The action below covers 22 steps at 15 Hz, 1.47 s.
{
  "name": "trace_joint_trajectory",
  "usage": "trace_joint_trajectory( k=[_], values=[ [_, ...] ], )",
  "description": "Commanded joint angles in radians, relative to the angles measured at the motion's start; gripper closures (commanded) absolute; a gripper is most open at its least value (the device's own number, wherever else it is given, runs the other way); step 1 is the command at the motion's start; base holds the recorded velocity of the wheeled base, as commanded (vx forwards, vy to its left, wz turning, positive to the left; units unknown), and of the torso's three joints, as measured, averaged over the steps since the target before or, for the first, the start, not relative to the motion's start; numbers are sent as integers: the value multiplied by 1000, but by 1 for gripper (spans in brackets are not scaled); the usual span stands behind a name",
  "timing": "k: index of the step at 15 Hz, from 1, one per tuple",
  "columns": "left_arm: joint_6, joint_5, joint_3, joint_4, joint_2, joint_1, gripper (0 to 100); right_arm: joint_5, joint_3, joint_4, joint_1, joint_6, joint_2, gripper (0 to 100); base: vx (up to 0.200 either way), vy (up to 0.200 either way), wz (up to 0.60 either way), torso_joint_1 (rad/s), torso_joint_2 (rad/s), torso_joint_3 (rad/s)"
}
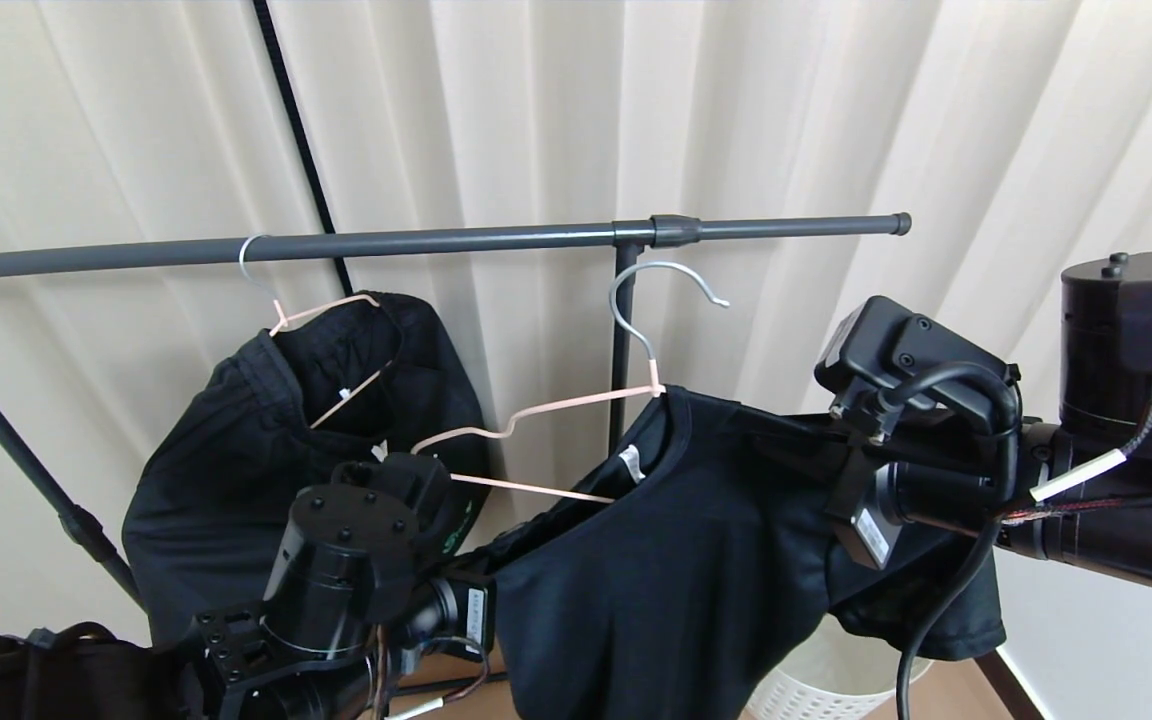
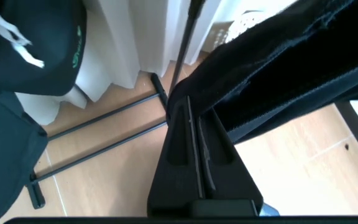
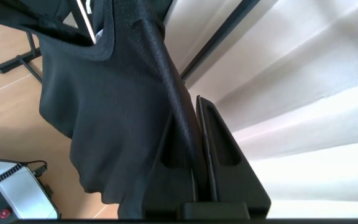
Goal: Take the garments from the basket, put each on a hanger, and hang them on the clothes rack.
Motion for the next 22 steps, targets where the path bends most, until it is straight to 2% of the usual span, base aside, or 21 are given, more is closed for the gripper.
trace_joint_trajectory(
  k=[1,3,14,18,22],
  values=[
    [-1,1,10,-1,-29,11,100,11,-2,0,0,1,-3,100,0,0,0,0,0,0],
    [-2,1,13,-1,-29,31,100,34,-6,1,-8,-1,-2,100,0,0,0,0,0,0],
    [-8,-4,10,-2,-29,122,100,32,-2,1,-11,-1,-7,100,0,0,0,0,0,0],
    [-5,-5,12,-33,-32,166,100,31,-1,1,-11,-1,-7,100,0,0,0,0,0,0],
    [5,-9,3,-31,-72,215,100,31,1,1,-11,-3,-8,100,0,0,0,0,0,0]
  ],
)
